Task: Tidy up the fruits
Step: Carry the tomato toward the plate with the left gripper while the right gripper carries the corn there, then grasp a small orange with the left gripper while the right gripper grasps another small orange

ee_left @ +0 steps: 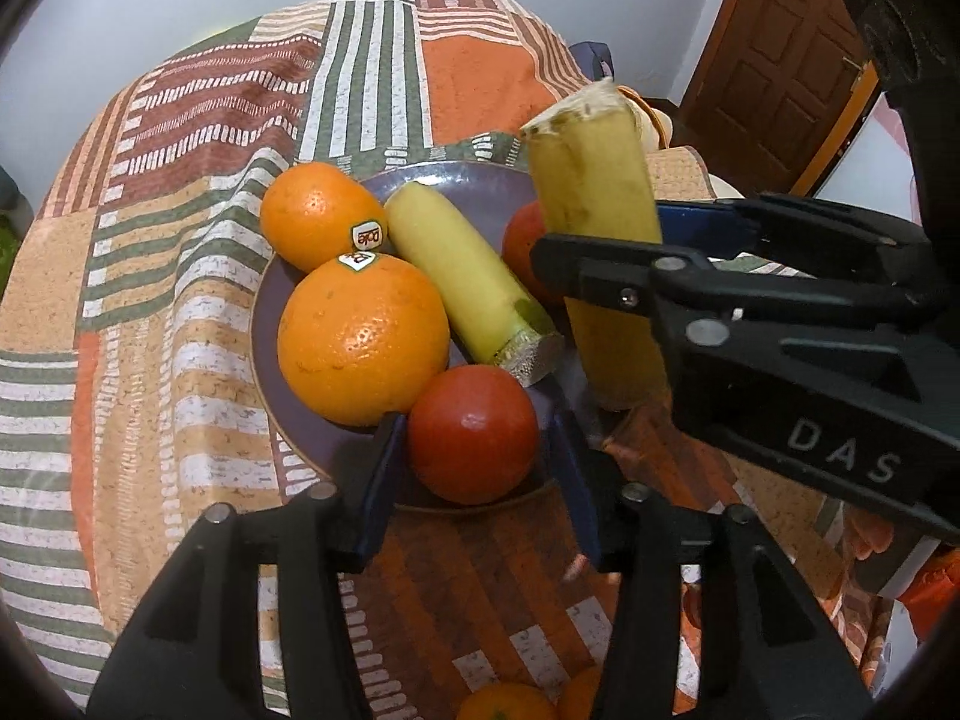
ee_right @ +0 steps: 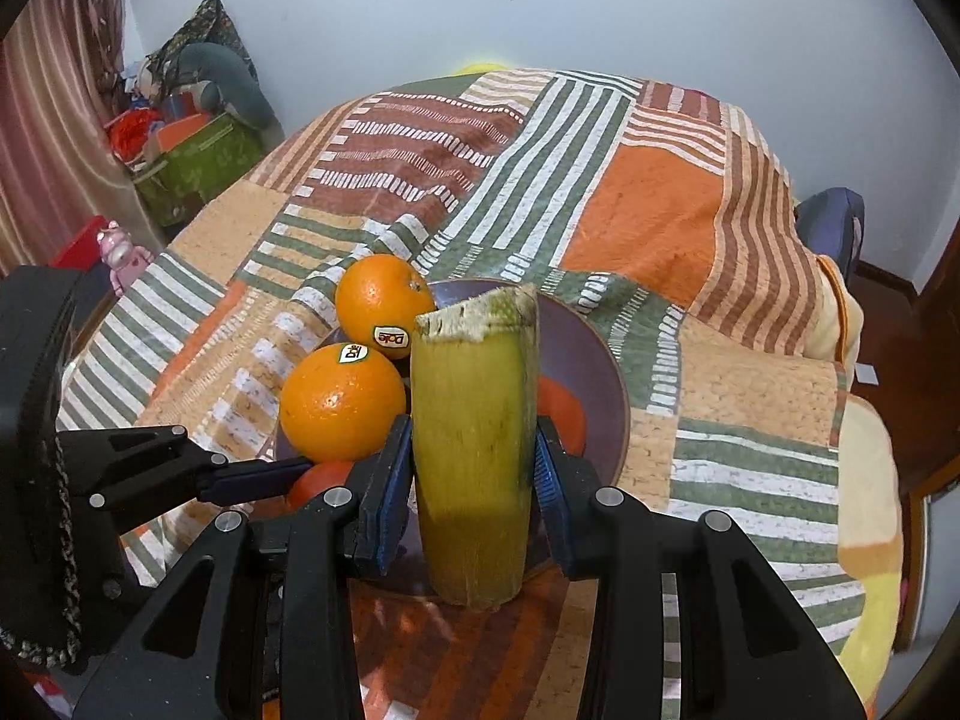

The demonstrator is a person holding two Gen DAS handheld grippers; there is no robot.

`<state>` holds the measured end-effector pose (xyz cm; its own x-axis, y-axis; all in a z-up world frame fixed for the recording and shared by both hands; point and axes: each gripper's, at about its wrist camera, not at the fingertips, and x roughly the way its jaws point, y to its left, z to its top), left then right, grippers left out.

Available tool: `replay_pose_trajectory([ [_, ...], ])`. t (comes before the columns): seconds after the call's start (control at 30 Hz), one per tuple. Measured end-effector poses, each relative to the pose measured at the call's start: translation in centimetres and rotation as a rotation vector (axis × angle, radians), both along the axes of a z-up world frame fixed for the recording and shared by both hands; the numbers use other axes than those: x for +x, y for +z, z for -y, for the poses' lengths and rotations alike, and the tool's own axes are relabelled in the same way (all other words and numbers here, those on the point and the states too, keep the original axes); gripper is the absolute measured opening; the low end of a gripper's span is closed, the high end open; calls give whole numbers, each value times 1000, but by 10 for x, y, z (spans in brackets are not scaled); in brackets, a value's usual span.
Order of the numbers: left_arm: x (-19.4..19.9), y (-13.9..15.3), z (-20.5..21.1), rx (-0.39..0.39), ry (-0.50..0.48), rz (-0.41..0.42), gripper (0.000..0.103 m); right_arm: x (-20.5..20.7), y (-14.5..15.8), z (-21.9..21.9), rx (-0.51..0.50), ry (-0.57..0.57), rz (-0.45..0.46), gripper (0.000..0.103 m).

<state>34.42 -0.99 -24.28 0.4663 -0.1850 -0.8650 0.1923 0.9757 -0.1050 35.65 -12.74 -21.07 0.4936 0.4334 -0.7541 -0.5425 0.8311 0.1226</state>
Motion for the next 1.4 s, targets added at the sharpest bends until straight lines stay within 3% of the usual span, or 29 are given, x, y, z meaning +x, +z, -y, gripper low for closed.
replay_pose_trajectory([
  [0.33,-17,23,-15,-28,36,42,57,-10,5,1,-32,8,6,37],
  [0.47,-28,36,-20,-31,46,66,58,-21,15,7,-29,-5,35,51],
  [0.9,-78,72,-41,-16,75,119,58,-71,40,23,14,-13,57,52],
  [1.07,-104,75,-47,-17,79,121,58,-97,41,22,38,11,47,61],
  [1.4,-146,68,-51,-27,66,101,58,-135,19,3,16,69,19,61],
])
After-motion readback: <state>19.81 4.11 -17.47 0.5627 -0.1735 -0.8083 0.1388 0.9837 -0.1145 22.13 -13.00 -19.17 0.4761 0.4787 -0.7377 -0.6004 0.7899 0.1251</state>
